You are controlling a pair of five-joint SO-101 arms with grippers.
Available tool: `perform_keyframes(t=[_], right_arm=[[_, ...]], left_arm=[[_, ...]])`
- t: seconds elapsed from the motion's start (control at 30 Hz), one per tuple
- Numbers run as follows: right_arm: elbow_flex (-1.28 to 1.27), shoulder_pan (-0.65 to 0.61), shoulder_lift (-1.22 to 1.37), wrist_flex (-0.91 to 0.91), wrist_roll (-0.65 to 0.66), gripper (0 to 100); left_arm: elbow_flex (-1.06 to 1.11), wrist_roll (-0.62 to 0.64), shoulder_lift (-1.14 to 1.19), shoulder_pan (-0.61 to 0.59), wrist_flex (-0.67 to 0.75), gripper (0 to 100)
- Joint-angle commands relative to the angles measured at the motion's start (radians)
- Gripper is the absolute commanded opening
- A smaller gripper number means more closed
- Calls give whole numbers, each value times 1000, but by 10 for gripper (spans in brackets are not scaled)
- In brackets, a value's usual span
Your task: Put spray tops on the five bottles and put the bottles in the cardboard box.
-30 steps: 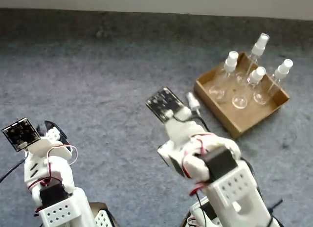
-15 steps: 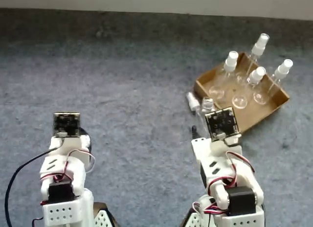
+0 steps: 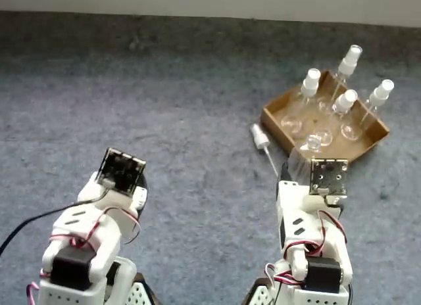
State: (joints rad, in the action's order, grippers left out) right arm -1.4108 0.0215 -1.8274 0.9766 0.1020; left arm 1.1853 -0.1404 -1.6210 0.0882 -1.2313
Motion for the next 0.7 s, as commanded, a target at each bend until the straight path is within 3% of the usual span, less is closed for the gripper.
perform_keyframes(t=[0.0, 0.33, 0.67], right_arm=[[5, 67, -10, -42, -12, 98], [7, 205, -12, -45, -12, 98], [5, 211, -12, -45, -12, 98]], left_arm=[[-176, -3, 280, 136, -2, 5], [-503, -8, 816, 390, 40, 5], [-826, -8, 1273, 484, 77, 5]])
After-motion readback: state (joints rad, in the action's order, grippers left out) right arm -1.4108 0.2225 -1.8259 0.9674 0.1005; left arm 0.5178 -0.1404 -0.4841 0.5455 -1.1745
